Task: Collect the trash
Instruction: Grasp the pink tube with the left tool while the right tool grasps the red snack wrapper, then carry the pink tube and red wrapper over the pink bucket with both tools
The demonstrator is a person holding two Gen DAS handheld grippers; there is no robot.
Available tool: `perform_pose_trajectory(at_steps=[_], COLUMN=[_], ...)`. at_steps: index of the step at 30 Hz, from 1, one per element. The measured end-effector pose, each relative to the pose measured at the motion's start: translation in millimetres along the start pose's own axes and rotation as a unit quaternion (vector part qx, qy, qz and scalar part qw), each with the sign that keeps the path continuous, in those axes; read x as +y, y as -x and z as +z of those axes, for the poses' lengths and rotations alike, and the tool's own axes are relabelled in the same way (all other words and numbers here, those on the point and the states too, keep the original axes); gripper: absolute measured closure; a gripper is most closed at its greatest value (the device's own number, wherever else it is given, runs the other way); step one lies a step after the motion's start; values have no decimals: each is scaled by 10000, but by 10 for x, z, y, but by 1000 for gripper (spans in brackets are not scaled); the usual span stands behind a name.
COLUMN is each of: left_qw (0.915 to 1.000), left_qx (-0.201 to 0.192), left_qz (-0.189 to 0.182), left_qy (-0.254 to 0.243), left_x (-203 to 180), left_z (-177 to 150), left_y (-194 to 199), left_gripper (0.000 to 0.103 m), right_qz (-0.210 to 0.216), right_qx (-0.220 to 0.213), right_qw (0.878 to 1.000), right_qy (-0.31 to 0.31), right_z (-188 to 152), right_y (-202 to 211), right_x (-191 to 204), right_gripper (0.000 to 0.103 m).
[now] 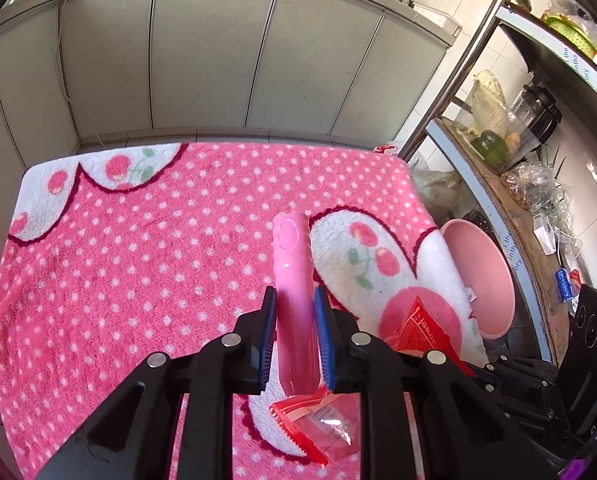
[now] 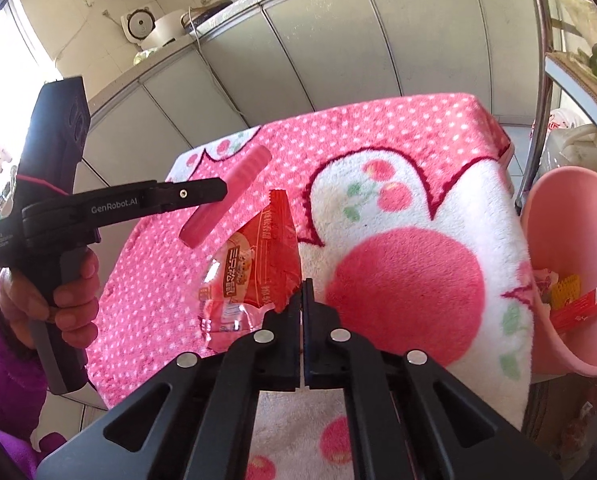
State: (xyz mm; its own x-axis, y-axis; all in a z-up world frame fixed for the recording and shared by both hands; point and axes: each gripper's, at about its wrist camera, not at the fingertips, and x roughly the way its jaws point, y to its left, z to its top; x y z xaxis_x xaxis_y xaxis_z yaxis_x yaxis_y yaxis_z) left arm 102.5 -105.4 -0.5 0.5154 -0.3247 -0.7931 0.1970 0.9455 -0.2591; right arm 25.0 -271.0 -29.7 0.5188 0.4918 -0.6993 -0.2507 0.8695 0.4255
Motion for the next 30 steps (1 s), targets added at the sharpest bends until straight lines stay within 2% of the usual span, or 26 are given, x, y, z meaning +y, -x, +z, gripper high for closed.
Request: perform_pose_trajectory(at_steps=[8, 15, 24, 30], left_qw=[9992, 9965, 9887, 9815], left_qx=[-244, -362, -264, -38], left_qz=[-222, -528, -1015, -1260], left_qy=[-204, -542, -1072, -1442], left_x=[-265, -732, -1477, -1977], left_z=[-2, 68, 165, 175], left_y=[212, 245, 17, -265], left_gripper=[85, 86, 86, 86], right_qz=[-151, -608, -1196, -1815], right_qx=[-660, -1186, -1532, -1585], right_qw=[9975, 9901, 9758, 9617], right_qy=[-185, -445, -1002, -1309], right_z=[100, 172, 154, 65], right_y=[546, 1041, 1417, 1538], right_x=[-138, -485, -1096, -1498], right_gripper=[102, 102, 102, 102])
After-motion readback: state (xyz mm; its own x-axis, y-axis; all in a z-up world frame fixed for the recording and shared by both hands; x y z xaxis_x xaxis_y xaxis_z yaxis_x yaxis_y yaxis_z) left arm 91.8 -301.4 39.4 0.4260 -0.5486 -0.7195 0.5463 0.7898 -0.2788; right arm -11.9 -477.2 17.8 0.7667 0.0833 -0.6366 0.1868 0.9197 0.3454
